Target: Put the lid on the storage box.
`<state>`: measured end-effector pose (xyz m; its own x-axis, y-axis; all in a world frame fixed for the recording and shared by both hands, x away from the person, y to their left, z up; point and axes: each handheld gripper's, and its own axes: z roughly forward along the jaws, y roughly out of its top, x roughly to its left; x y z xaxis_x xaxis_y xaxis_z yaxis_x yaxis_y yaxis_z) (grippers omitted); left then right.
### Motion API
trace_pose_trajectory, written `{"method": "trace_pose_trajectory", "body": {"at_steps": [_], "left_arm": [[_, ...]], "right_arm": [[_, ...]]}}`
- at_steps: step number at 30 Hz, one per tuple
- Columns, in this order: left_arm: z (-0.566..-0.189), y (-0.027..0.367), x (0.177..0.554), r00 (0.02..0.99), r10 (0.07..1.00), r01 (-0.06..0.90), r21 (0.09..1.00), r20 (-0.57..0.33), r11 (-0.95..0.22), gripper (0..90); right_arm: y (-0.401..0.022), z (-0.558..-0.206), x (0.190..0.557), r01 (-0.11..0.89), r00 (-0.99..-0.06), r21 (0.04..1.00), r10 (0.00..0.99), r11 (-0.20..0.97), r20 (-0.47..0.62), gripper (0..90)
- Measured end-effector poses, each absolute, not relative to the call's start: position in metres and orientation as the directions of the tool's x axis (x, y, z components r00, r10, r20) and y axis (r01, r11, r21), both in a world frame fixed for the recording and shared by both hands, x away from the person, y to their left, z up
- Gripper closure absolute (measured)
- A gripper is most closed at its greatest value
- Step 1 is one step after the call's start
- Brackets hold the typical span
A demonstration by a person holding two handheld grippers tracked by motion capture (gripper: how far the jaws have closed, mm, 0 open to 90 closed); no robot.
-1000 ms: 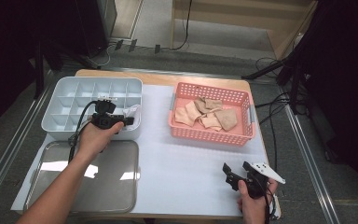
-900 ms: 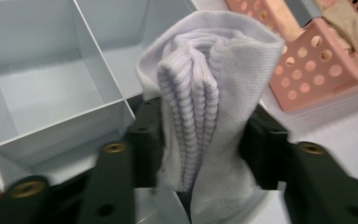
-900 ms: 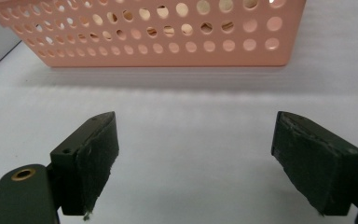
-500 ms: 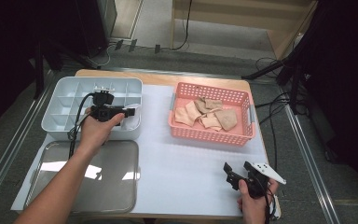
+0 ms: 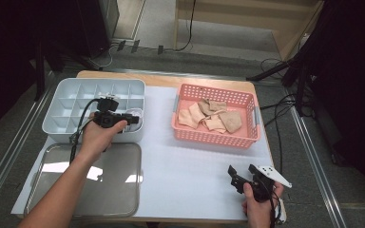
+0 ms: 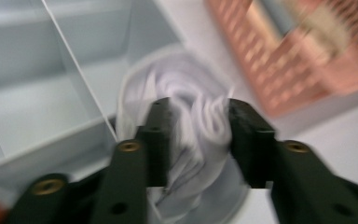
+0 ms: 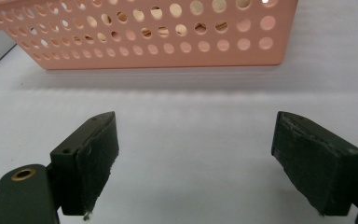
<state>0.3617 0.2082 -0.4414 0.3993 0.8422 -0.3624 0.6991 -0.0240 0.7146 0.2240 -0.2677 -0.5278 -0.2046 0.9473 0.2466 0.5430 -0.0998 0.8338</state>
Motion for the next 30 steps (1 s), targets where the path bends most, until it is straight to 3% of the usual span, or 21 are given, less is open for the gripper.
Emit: {"method": "trace_pose_trajectory", "body": {"at_steps": [2,4,7,10,13,16,24,30], "left_arm": [[-0.437,0.215,0.363,0.361,0.862,0.668,0.743,-0.355,0.026,36.0],[-0.44,0.216,0.371,0.344,0.864,0.697,0.717,-0.368,0.027,25.9],[-0.448,0.213,0.378,0.35,0.862,0.726,0.687,-0.367,-0.002,21.2],[-0.454,0.2,0.374,0.432,0.836,0.734,0.671,-0.339,-0.107,36.6],[-0.454,0.192,0.369,0.451,0.84,0.736,0.658,-0.302,-0.159,66.0],[-0.458,0.194,0.373,0.437,0.829,0.769,0.623,-0.349,-0.143,78.6],[-0.474,0.206,0.394,0.339,0.812,0.872,0.482,-0.475,-0.083,88.4],[-0.472,0.19,0.398,0.371,0.861,0.876,0.44,-0.348,-0.199,89.9]], "right_arm": [[-0.268,-0.528,0.224,0.544,-0.205,0.833,0.948,-0.098,0.245,14.6],[-0.267,-0.528,0.224,0.545,-0.202,0.832,0.948,-0.099,0.245,14.6],[-0.267,-0.528,0.224,0.543,-0.202,0.834,0.949,-0.098,0.243,14.6],[-0.267,-0.528,0.224,0.544,-0.2,0.833,0.949,-0.099,0.243,14.6],[-0.267,-0.528,0.224,0.545,-0.2,0.833,0.95,-0.096,0.241,14.6],[-0.267,-0.528,0.224,0.545,-0.2,0.833,0.95,-0.095,0.239,14.7],[-0.267,-0.528,0.224,0.544,-0.198,0.833,0.949,-0.1,0.243,14.7],[-0.267,-0.528,0.224,0.547,-0.199,0.832,0.95,-0.098,0.243,14.8]]}}
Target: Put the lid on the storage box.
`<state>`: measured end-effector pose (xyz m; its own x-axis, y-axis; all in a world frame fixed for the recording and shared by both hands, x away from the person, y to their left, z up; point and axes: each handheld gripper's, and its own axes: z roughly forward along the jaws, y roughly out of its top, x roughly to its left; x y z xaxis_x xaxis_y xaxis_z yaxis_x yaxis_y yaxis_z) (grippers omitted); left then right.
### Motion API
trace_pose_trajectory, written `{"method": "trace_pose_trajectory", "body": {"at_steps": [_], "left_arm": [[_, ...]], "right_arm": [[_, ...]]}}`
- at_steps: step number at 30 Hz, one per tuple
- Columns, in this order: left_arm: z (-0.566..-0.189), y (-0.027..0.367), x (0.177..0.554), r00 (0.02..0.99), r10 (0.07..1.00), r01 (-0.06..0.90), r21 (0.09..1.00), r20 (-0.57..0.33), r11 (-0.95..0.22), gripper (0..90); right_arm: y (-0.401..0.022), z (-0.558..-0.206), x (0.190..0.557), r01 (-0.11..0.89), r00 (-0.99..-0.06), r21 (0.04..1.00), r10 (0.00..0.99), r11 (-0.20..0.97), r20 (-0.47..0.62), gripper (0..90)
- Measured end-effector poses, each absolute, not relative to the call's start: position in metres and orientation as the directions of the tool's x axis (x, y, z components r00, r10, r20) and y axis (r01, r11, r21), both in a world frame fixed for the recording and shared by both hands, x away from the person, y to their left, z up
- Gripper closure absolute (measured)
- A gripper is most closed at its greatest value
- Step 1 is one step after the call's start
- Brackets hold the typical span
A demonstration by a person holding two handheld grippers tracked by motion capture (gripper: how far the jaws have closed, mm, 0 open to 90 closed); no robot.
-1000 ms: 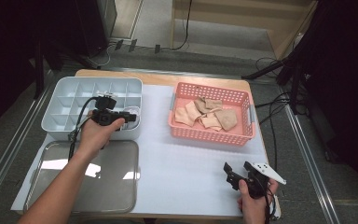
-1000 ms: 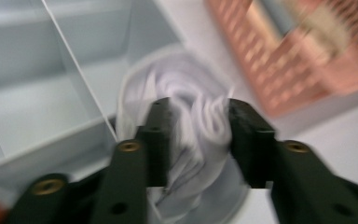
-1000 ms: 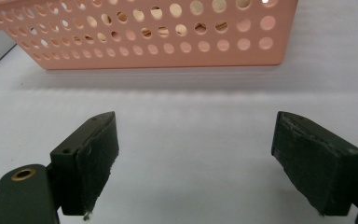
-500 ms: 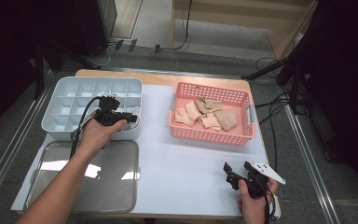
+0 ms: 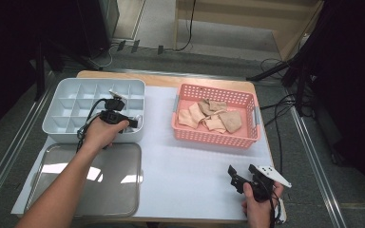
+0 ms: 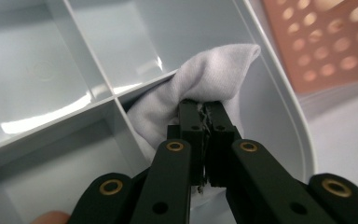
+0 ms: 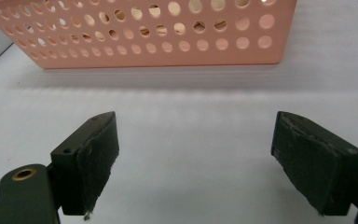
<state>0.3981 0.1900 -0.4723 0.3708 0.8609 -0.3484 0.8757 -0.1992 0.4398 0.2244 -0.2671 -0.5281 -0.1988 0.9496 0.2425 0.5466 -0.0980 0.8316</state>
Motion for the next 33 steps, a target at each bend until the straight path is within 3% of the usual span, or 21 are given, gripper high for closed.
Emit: {"method": "trace_pose_trajectory", "body": {"at_steps": [5,11,13,16,20,24,33], "left_arm": [[-0.473,0.19,0.405,0.365,0.856,0.894,0.394,-0.366,-0.213,90.0],[-0.472,0.191,0.395,0.407,0.851,0.852,0.474,-0.333,-0.223,85.8],[-0.469,0.194,0.383,0.417,0.847,0.813,0.552,-0.33,-0.185,78.2],[-0.463,0.199,0.373,0.419,0.844,0.793,0.587,-0.336,-0.16,57.4],[-0.458,0.205,0.361,0.437,0.832,0.754,0.643,-0.342,-0.132,45.0],[-0.454,0.214,0.346,0.43,0.828,0.706,0.705,-0.359,-0.06,25.5],[-0.45,0.224,0.31,0.459,0.835,0.591,0.806,-0.302,-0.034,8.2]], "right_arm": [[-0.267,-0.528,0.224,0.547,-0.194,0.831,0.95,-0.102,0.244,14.9],[-0.267,-0.528,0.225,0.554,-0.192,0.826,0.951,-0.1,0.244,14.9],[-0.268,-0.528,0.225,0.554,-0.186,0.825,0.95,-0.109,0.251,14.8],[-0.268,-0.528,0.225,0.554,-0.186,0.825,0.95,-0.108,0.25,14.8],[-0.267,-0.528,0.225,0.554,-0.19,0.827,0.952,-0.099,0.241,14.8],[-0.267,-0.528,0.225,0.555,-0.187,0.825,0.951,-0.103,0.244,14.7],[-0.267,-0.528,0.225,0.56,-0.181,0.822,0.953,-0.104,0.244,14.5]]}}
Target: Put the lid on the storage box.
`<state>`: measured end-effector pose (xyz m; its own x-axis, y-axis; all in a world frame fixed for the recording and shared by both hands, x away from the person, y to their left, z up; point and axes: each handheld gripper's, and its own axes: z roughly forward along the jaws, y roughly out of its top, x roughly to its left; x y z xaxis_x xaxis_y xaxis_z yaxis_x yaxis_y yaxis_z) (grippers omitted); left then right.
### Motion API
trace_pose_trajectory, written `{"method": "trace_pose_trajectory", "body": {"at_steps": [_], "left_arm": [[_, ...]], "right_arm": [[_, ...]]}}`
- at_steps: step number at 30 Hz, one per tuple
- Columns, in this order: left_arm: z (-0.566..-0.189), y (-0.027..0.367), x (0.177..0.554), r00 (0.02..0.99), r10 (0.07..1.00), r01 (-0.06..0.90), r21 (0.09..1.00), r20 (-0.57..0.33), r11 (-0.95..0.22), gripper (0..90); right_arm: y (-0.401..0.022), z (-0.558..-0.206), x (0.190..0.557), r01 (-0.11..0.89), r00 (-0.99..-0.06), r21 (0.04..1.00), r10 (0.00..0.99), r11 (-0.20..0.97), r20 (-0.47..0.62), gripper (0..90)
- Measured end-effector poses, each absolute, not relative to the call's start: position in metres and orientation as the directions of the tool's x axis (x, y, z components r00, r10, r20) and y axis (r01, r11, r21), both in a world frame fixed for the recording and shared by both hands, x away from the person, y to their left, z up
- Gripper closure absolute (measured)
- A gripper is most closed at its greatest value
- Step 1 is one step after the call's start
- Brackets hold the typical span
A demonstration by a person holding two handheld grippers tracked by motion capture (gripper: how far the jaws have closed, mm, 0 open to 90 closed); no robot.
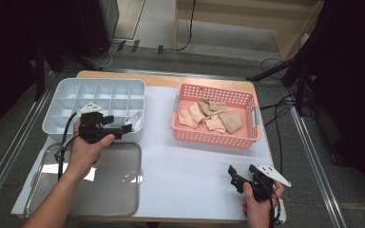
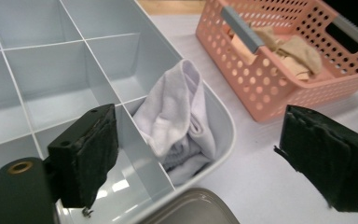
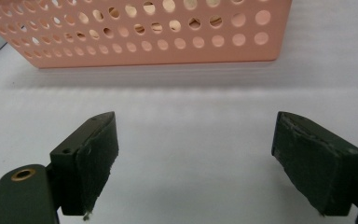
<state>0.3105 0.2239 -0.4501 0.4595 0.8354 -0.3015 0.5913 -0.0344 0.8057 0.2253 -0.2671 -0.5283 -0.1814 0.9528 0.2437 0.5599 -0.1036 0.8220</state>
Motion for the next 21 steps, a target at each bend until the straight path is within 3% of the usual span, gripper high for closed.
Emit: {"method": "trace_pose_trajectory", "body": {"at_steps": [5,11,18,21], "left_arm": [[-0.45,0.236,0.287,0.446,0.841,0.532,0.846,-0.305,0.024,3.2],[-0.458,0.241,0.268,0.439,0.868,0.483,0.876,-0.232,-0.01,1.6],[-0.468,0.254,0.238,0.458,0.855,0.476,0.88,-0.243,-0.005,1.6],[-0.473,0.255,0.223,0.459,0.867,0.449,0.893,-0.193,-0.039,1.6]], "right_arm": [[-0.267,-0.528,0.225,0.555,-0.185,0.826,0.953,-0.098,0.238,14.5],[-0.265,-0.528,0.224,0.549,-0.186,0.832,0.957,-0.087,0.223,14.6],[-0.266,-0.528,0.224,0.547,-0.184,0.832,0.956,-0.094,0.229,14.6],[-0.264,-0.528,0.224,0.549,-0.183,0.832,0.96,-0.079,0.212,14.6]]}}
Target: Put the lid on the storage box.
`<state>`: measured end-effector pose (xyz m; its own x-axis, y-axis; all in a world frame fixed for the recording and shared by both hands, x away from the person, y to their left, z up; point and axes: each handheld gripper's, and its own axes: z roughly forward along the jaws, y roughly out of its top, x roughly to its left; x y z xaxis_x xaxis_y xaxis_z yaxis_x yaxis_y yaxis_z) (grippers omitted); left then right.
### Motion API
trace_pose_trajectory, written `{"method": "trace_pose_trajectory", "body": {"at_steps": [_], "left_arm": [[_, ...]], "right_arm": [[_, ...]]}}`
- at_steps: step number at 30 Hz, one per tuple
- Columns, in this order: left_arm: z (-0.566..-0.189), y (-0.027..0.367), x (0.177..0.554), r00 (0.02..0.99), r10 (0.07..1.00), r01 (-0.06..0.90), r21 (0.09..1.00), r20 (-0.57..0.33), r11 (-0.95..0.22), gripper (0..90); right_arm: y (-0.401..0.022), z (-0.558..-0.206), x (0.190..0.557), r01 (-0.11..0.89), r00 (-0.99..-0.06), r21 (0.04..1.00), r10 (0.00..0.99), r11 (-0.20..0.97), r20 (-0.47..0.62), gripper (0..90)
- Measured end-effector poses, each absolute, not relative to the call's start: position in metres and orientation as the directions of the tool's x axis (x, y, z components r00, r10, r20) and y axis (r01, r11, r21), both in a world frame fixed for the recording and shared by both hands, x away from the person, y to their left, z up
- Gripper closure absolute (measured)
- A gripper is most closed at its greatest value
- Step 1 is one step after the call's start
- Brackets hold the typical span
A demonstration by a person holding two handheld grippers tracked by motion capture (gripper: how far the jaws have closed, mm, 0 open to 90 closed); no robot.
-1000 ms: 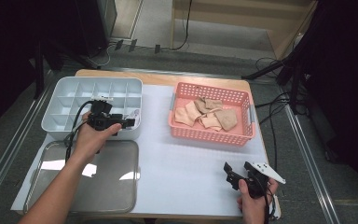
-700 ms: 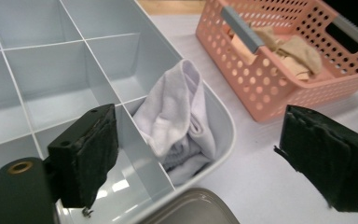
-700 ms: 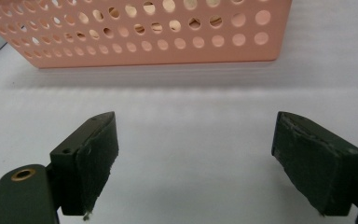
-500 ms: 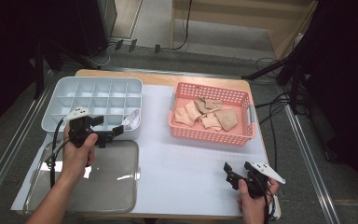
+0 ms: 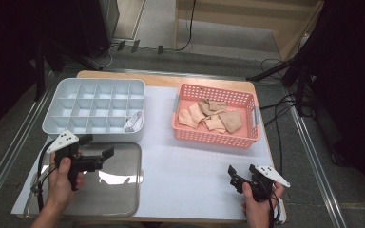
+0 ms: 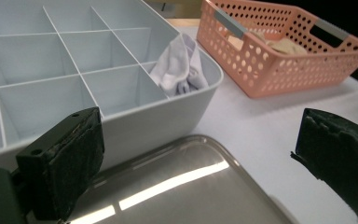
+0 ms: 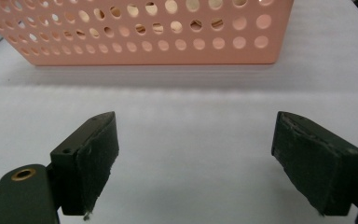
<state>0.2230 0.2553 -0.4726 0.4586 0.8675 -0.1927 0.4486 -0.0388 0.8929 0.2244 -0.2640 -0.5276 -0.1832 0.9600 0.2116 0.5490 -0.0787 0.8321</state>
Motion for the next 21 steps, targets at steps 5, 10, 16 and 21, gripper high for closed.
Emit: {"method": "trace_pose_trajectory", "body": {"at_steps": [5,10,16,21], "left_arm": [[-0.485,0.261,0.211,0.436,0.879,0.451,0.892,-0.192,-0.029,1.6],[-0.498,0.262,0.202,0.411,0.892,0.468,0.883,-0.189,-0.028,1.6],[-0.5,0.266,0.2,0.381,0.908,0.464,0.885,-0.175,-0.024,1.6],[-0.5,0.271,0.201,0.372,0.908,0.457,0.89,-0.191,0.0,1.6]], "right_arm": [[-0.265,-0.528,0.225,0.547,-0.168,0.832,0.961,-0.093,0.218,14.5],[-0.268,-0.528,0.225,0.542,-0.155,0.832,0.96,-0.116,0.235,14.5],[-0.269,-0.527,0.223,0.528,-0.141,0.839,0.96,-0.135,0.243,14.6],[-0.275,-0.524,0.225,0.554,-0.159,0.817,0.942,-0.162,0.295,14.3]]}}
